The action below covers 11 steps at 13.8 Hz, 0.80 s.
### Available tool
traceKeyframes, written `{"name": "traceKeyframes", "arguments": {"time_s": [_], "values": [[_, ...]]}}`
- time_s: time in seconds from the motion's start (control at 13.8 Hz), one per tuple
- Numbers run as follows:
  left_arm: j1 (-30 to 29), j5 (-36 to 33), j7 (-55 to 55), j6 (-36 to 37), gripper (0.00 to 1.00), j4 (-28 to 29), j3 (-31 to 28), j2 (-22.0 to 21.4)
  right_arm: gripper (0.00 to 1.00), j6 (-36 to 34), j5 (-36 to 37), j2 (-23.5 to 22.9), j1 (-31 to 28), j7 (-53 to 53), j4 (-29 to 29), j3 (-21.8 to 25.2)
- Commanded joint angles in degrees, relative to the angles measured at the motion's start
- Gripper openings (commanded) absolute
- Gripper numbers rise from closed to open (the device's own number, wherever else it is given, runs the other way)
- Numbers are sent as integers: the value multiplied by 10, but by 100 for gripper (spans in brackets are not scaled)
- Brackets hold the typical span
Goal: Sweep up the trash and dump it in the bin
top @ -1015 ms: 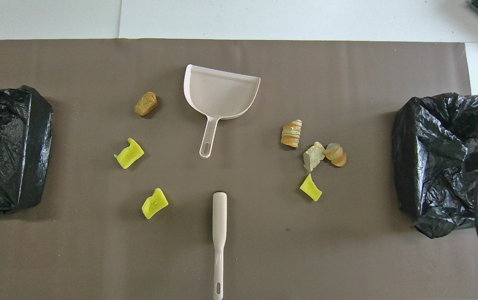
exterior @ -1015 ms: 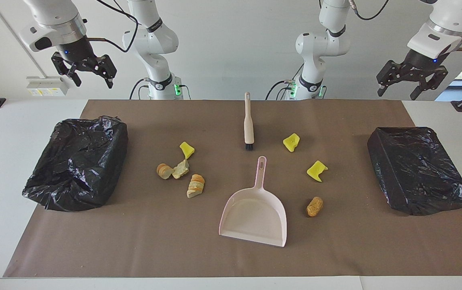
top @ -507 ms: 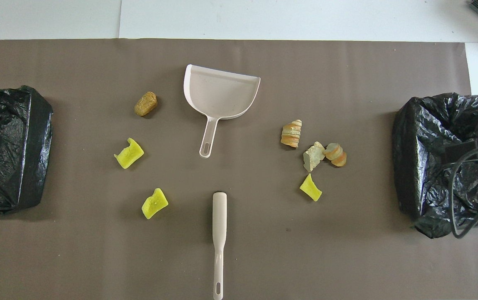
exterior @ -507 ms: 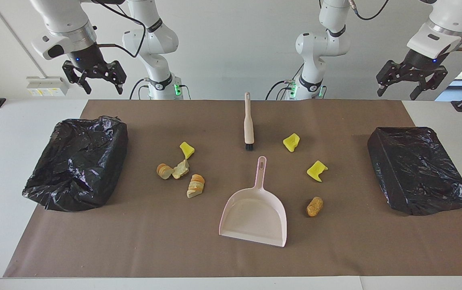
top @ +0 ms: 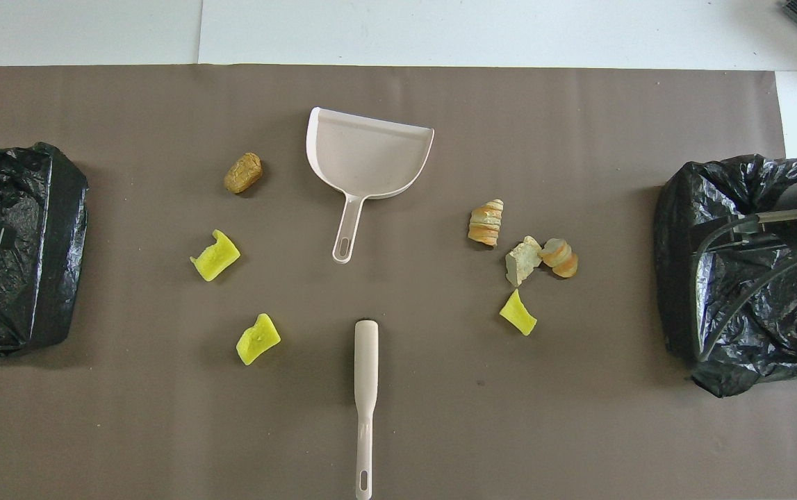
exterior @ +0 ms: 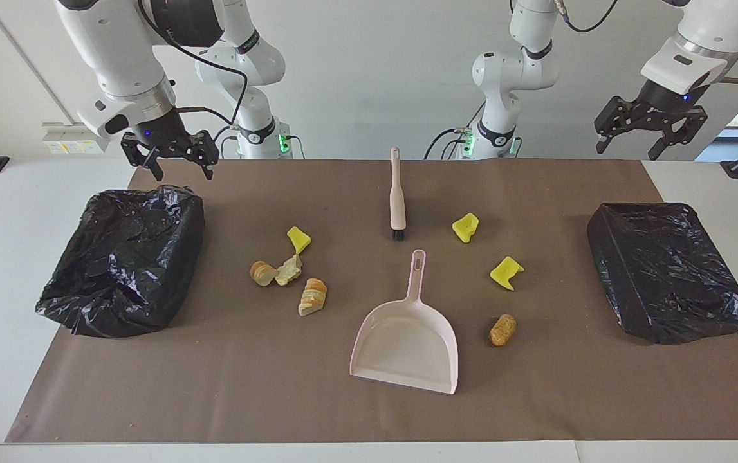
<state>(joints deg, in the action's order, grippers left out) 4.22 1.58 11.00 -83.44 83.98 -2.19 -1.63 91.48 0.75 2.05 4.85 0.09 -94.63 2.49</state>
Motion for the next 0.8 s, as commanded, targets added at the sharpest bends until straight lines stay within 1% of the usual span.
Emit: {"name": "traceKeyframes", "arguments": {"time_s": [0.0,0.07,0.29,0.43,0.58,0.72], "values": [[15,21,-7,-35,100,84,0,-49,100,15,-13,4,-4,-4,-12,-1],[21,27,-9,-54,100,111,1,-60,100,25,-13,2,-6,-6,-13,-1],[75,27,-21,-85,100,167,1,-79,100,31,-13,-3,-6,-3,-13,-1],[128,27,-73,-120,100,217,0,-86,100,27,-13,-2,-5,-4,-13,-1],[179,27,-126,-170,100,269,0,-97,100,27,-13,1,-5,-4,-22,-1],[219,27,-165,-186,100,311,1,-114,100,28,-13,1,-4,-3,-24,-1]]}}
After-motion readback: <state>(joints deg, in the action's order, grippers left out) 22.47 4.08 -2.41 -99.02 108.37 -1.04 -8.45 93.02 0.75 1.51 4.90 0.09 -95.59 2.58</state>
